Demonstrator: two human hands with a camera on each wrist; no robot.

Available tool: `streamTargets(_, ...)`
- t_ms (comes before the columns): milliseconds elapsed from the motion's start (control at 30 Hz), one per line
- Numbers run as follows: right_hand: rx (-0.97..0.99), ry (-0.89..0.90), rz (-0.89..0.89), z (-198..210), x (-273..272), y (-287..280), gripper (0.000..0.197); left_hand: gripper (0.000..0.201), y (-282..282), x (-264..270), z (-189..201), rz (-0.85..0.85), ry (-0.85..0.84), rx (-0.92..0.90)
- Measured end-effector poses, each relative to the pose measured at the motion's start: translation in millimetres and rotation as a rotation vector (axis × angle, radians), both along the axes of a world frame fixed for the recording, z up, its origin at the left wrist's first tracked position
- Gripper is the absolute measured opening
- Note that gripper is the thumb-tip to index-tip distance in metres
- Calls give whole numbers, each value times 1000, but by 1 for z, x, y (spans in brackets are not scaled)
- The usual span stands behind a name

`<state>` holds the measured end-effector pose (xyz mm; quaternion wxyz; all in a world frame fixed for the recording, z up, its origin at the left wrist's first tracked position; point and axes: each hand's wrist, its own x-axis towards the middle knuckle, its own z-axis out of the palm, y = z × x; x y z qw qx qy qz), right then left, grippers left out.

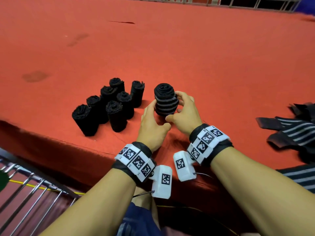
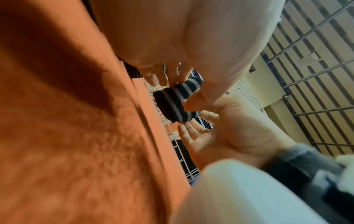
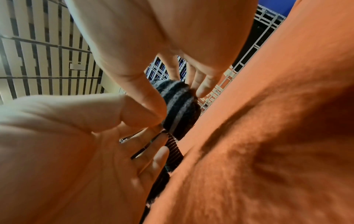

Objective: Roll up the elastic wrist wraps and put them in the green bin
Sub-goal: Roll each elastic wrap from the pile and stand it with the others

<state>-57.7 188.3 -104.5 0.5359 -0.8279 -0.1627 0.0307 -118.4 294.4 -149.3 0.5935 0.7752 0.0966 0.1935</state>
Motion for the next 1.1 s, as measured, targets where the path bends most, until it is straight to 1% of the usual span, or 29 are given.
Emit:
streamTargets(100, -20, 16, 20, 0, 13, 8, 75, 94, 1, 11, 3, 7, -10, -28)
streamTargets(233, -71, 16, 56, 0, 28, 15, 81, 86, 5, 21, 13, 22, 26, -34)
streamTargets(300, -77, 4, 68, -1, 33, 18, 83, 87, 11, 29, 13, 41, 44, -28)
streamTargets(367, -69, 16, 79, 1, 37, 19, 81, 91, 18, 41, 7, 54, 49, -25)
streamTargets(433, -60, 61, 95, 1, 42, 17, 79, 88, 26, 54, -7, 68, 73, 1)
streamTargets(500, -68, 112, 130, 0, 44, 15, 80, 86, 29, 56, -8, 79, 102, 30)
streamTargets(533, -67, 130, 148, -1, 44, 14, 80, 87, 27, 53, -2, 73, 109, 39)
streamTargets(633, -49, 155, 166, -5, 46, 12, 78, 89, 23, 49, 2, 42, 153, 57)
streamTargets(700, -71, 154, 163, -5, 46, 11, 77, 89, 21, 46, 4, 54, 162, 44)
streamTargets(800, -135, 116, 135, -1, 43, 6, 78, 78, 15, 43, 8, 96, 181, 49)
streamTargets(900, -190, 69, 69, 5, 37, -9, 74, 83, -4, 31, 33, 186, 243, 149)
streamTargets(967, -216, 28, 6, 10, 33, -28, 67, 75, -21, 24, 44, 234, 211, 201)
streamTargets(1033, -247, -16, -60, 16, 26, -52, 56, 66, -43, 21, 51, 200, 133, 234)
streamTargets(1100, -287, -54, -126, 22, 19, -81, 47, 59, -70, 21, 55, 117, 105, 265)
